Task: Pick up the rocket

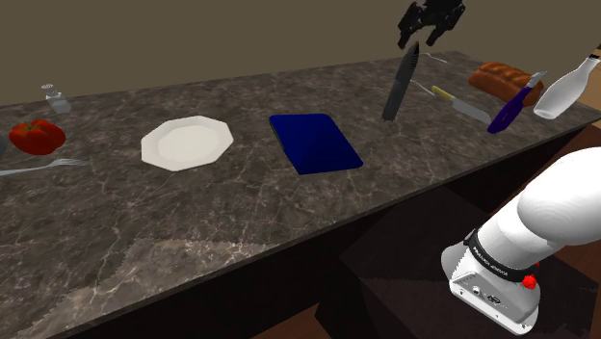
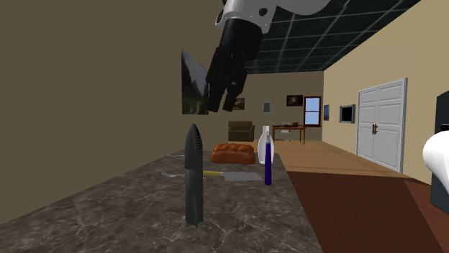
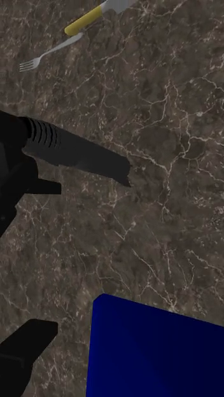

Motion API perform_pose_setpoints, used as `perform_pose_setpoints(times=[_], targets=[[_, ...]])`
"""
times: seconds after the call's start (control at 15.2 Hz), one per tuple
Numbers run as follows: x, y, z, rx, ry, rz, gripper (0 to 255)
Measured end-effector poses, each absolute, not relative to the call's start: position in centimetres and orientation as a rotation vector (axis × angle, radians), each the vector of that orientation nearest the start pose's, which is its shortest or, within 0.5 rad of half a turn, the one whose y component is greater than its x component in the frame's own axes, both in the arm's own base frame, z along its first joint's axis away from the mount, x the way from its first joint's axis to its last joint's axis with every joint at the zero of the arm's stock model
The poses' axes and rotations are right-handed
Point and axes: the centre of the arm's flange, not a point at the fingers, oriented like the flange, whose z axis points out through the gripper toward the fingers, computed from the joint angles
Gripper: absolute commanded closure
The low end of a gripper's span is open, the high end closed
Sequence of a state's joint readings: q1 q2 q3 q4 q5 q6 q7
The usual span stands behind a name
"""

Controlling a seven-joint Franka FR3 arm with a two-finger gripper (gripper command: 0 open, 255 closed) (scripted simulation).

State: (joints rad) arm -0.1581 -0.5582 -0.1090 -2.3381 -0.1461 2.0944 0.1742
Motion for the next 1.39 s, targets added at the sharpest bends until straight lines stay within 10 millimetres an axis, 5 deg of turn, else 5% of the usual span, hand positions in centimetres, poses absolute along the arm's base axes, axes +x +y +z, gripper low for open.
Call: perform_pose_setpoints(times=[0.92, 1.39], targets=[[44.3, -27.7, 55.3, -2.936, 1.030, -0.804, 0], [44.6, -28.4, 51.9, -2.924, 1.050, -0.819, 0]])
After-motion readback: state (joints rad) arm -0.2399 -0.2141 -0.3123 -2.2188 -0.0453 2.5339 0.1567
